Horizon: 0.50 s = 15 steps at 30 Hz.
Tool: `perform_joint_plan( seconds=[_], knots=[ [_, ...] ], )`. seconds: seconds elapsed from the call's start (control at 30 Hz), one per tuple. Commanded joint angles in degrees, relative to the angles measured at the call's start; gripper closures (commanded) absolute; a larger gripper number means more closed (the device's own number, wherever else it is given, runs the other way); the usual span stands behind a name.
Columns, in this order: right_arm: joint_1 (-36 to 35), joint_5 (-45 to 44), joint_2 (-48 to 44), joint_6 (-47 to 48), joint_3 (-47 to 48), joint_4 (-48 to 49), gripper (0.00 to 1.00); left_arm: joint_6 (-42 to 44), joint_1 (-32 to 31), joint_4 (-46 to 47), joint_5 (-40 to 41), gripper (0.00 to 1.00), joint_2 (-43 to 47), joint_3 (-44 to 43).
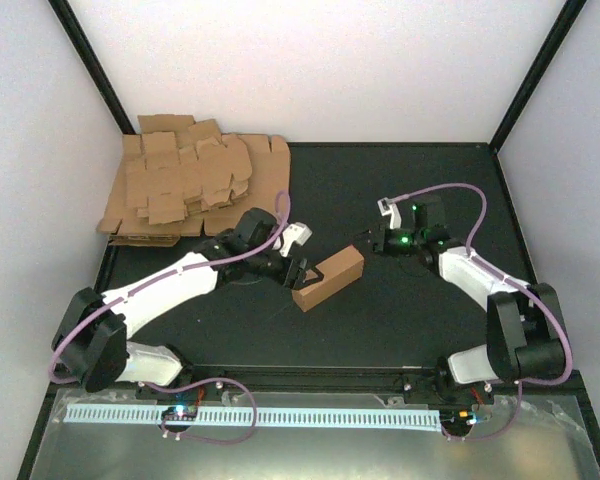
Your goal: Fold the paper box
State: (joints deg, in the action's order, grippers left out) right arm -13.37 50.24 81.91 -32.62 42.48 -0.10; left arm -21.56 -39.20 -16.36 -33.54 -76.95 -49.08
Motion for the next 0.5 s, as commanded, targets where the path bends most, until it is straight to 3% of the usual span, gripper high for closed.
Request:
perform_joint_plan(
  seconds=[0.0,0.03,0.13,0.3,0.47],
  knots=[
    [0.18,0.12,-2.53,3.51,0.16,-3.8,0.57,12.82,-1.53,-11.62,10.66,0.09,0.12,-5.95],
    [0.17,0.2,-3.07,3.59,-0.16,-3.77,0.51,15.0,-2.15,-12.48,13.5,0.02,-0.12,-7.01],
    [0.19,0.33,-5.07,3.19,-0.84,-3.66,0.44,20.5,-3.72,-13.81,19.63,0.01,-1.45,-9.72],
    [0.14,-1.11,-9.35,3.33,0.21,-6.6,0.42,25.9,-7.31,-16.45,26.18,0.01,-6.35,-13.81],
    [0.2,-9.71,-16.18,5.08,2.33,-11.71,0.42,26.68,-8.95,-18.66,26.2,0.01,-12.78,-16.4]
  ],
)
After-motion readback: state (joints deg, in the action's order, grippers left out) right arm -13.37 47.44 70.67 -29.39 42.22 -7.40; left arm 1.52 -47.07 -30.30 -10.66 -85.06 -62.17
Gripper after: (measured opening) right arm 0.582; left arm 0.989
